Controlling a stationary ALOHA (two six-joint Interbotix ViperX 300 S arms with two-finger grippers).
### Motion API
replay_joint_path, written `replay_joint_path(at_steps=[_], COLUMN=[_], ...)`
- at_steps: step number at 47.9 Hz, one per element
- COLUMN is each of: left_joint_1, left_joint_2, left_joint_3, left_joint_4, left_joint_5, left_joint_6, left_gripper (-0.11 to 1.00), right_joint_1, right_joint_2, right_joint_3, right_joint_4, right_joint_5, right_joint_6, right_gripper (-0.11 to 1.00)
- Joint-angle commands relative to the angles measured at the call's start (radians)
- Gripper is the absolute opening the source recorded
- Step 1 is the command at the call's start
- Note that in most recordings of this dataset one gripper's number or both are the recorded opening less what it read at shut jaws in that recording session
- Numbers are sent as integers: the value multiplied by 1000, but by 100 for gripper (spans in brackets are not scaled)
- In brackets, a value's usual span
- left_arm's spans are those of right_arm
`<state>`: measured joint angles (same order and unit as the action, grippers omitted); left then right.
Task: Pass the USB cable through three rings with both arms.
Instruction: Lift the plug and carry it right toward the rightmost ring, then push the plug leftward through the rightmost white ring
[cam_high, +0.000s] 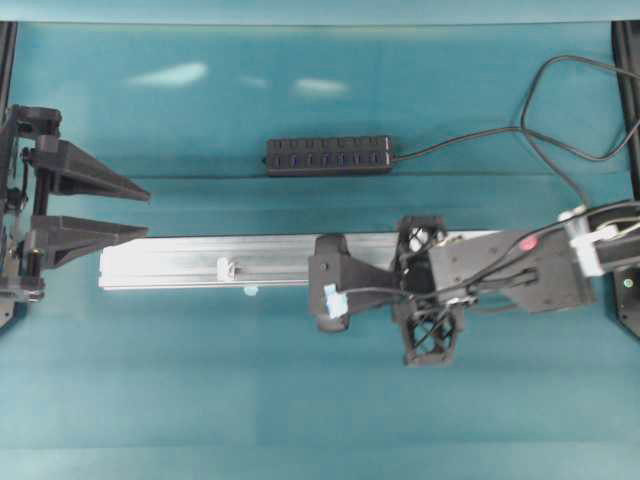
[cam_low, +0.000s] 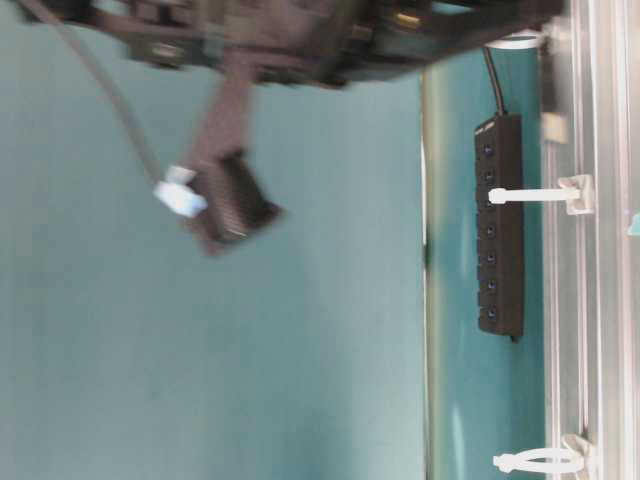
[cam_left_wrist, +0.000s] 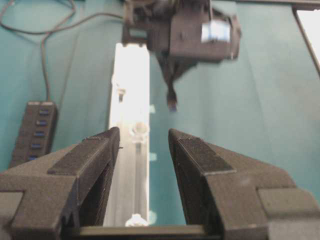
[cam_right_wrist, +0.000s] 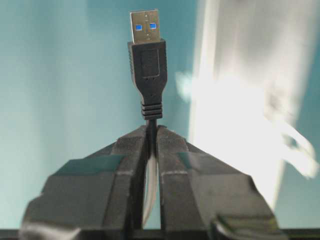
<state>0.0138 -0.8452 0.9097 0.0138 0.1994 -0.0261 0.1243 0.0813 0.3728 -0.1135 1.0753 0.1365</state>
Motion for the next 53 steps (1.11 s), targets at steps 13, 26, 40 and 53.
replay_joint_path(at_steps=[13,26,40,53], left_joint_1=[2,0,0,2], left_joint_2=[0,-3,-9,-9], left_joint_3=[-12,-15,-15,-17], left_joint_4=[2,2,2,2], left_joint_5=[-9,-9,-9,-9], left_joint_6=[0,0,-2,-2], left_gripper=[52,52,52,52], right_joint_1=[-2,-35,-61,-89], right_joint_2=[-138,-209,-290,-339], right_joint_3=[-11,49,156,221], right_joint_4=[-94,-158,-189,-202], right_joint_5=[196,259,258,238], right_joint_6=[-20,-26,-38,-84], right_gripper=[-8,-8,-9,-9])
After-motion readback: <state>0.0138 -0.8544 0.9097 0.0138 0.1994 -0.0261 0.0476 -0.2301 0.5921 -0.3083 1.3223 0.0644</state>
